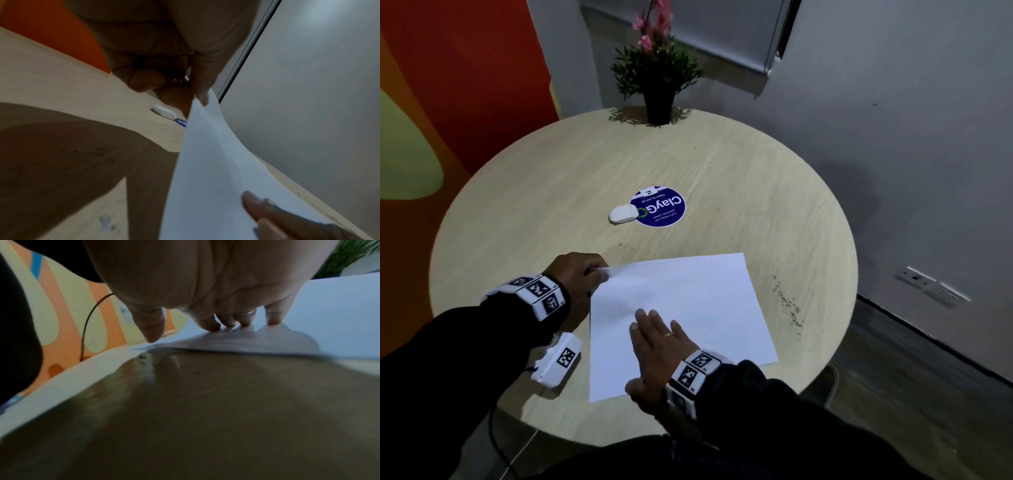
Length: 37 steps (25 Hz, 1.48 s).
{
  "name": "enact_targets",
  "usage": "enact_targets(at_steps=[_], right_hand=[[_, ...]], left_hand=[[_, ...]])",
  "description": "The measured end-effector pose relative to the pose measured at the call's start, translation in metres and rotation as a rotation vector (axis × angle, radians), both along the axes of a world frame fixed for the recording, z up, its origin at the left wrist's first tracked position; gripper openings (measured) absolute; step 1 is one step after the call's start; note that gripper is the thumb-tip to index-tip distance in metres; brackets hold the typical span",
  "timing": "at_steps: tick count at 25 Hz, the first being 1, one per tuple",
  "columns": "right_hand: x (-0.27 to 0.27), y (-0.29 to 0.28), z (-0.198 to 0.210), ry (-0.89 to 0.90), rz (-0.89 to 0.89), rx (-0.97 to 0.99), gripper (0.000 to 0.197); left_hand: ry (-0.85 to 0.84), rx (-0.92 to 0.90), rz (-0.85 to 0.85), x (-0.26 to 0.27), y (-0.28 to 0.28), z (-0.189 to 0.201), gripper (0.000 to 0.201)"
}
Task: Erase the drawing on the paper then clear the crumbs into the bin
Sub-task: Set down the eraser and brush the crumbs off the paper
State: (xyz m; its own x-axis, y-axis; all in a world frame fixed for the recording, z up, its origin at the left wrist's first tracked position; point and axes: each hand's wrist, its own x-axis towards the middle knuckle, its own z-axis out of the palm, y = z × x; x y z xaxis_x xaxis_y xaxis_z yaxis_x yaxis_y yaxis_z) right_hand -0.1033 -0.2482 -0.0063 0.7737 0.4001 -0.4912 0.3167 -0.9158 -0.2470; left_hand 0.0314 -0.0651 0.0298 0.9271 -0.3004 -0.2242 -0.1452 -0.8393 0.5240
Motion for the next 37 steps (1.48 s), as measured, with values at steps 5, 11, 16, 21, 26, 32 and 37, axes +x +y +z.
enact_targets(at_steps=[5, 11, 16, 21, 26, 32, 37], right_hand=[[-0.015, -0.068, 0.000, 0.054, -0.504, -0.062, 0.097], [-0.034, -0.104, 0.029, 0.006, -0.682, -0.077, 0.095], [-0.055, -0.068, 0.020, 0.078, -0.438, -0.021, 0.090], [-0.049, -0.082, 0.023, 0.009, -0.521, -0.148, 0.090], [-0.035, -0.094, 0.022, 0.058, -0.608, -0.127, 0.093], [0.037, -0.150, 0.073, -0.227, -0.935, 0.357, 0.056], [0.077, -0.161, 0.068, -0.093, -0.978, 0.552, 0.023]], left_hand=[[-0.043, -0.088, 0.028, -0.006, 0.011, 0.008, 0.022], [-0.168, -0.240, 0.019, -0.014, 0.013, 0.036, 0.019], [-0.245, -0.348, 0.005, -0.018, 0.015, 0.052, 0.016], [-0.258, -0.401, -0.005, -0.020, 0.018, 0.060, 0.015], [-0.265, -0.351, 0.017, -0.018, 0.023, 0.057, 0.023], [-0.214, -0.376, 0.064, -0.019, 0.027, 0.057, 0.013], [-0.192, -0.456, 0.212, -0.012, 0.022, 0.055, 0.009]])
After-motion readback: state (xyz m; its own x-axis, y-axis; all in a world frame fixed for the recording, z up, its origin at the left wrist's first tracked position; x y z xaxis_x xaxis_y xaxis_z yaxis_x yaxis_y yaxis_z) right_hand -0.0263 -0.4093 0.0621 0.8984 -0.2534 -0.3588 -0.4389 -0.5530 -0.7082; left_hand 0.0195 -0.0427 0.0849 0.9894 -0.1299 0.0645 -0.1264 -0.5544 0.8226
